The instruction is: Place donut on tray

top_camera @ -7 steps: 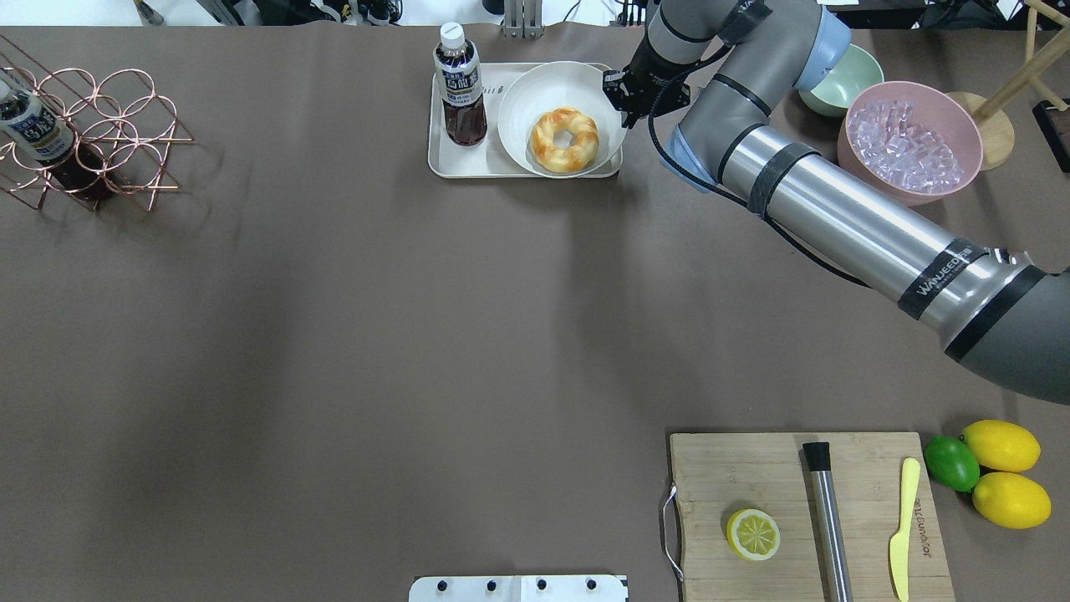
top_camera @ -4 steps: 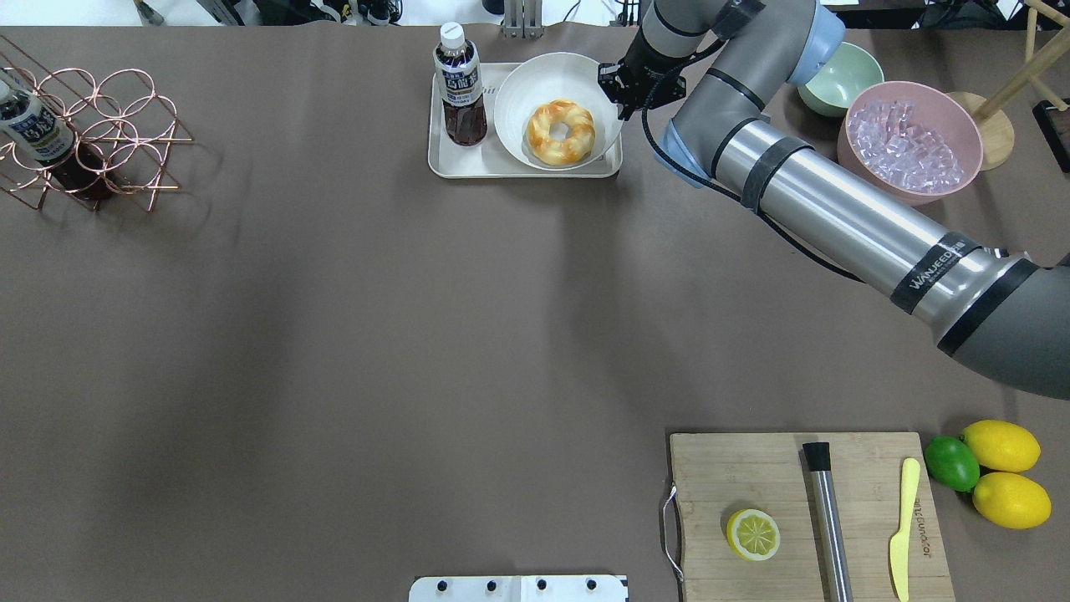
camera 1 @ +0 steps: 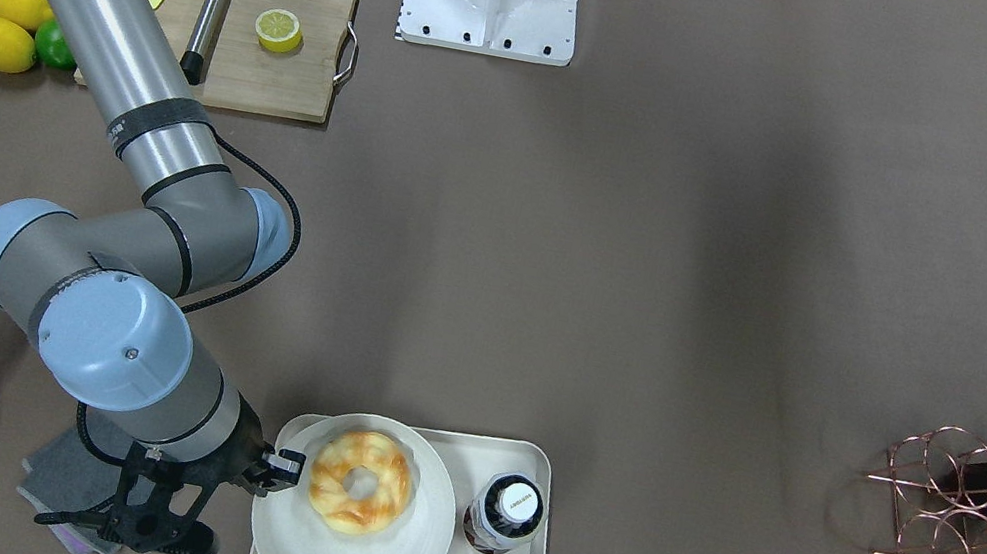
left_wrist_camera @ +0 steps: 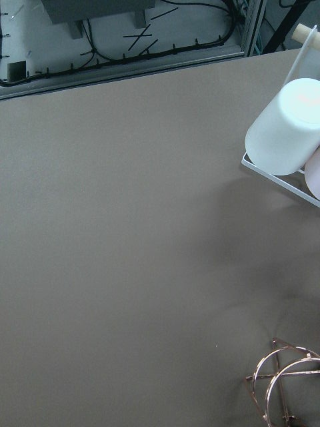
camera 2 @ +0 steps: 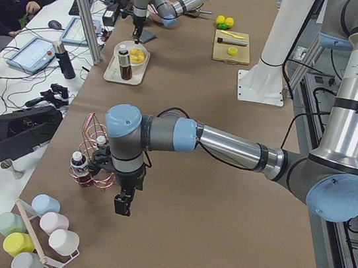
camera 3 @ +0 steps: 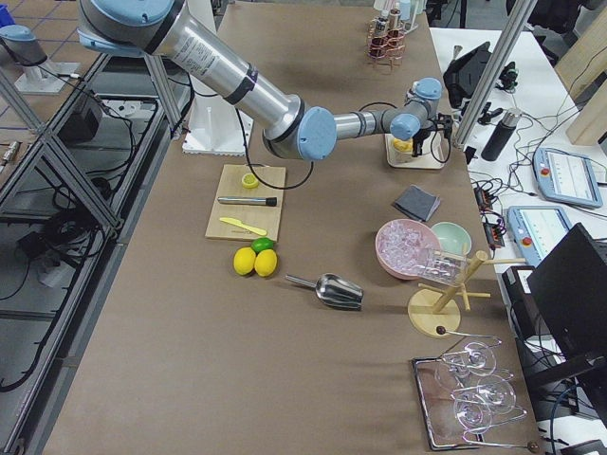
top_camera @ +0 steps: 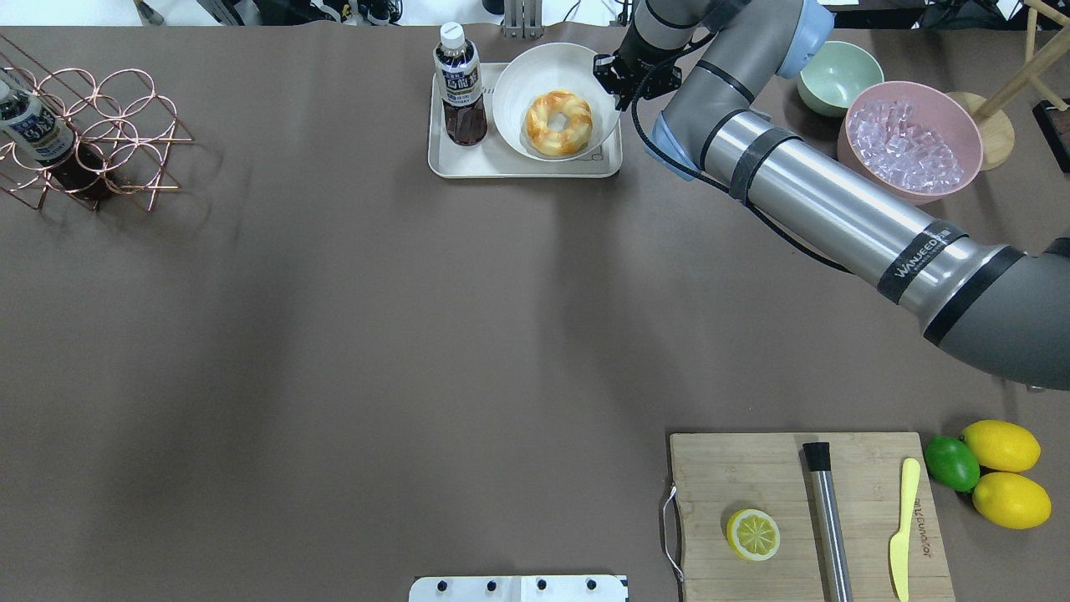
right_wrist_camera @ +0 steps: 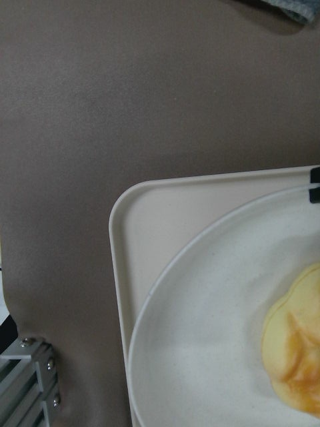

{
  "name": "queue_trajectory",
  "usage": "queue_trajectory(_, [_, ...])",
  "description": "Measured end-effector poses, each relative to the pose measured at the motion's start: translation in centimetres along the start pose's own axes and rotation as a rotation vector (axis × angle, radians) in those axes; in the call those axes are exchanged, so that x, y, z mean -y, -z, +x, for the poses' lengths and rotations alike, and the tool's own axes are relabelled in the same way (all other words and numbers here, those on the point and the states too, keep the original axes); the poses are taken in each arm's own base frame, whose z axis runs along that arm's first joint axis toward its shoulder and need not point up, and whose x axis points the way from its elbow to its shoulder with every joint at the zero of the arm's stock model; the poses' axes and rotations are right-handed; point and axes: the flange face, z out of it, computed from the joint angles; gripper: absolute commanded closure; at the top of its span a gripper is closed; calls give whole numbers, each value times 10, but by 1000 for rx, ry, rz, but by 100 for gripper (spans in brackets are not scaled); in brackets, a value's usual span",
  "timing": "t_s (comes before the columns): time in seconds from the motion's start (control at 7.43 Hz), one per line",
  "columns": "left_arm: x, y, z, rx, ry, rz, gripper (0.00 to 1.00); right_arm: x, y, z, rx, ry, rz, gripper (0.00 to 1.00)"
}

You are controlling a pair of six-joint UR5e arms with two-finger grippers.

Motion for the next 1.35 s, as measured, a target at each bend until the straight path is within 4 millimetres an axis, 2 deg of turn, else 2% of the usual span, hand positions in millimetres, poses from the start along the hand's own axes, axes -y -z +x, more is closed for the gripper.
queue_trajectory(0.13, [0,0,0,0,0,0,2,1,-1,1,2,2,3,100])
queue_trajectory(0.4, [-1,0,-1,0,1,0,2,1,-3,2,7,6,10,1])
queue_trajectory(1.35, [-5,-2,-4,-3,12,-8,2,2,1,-1,17,8,13,1])
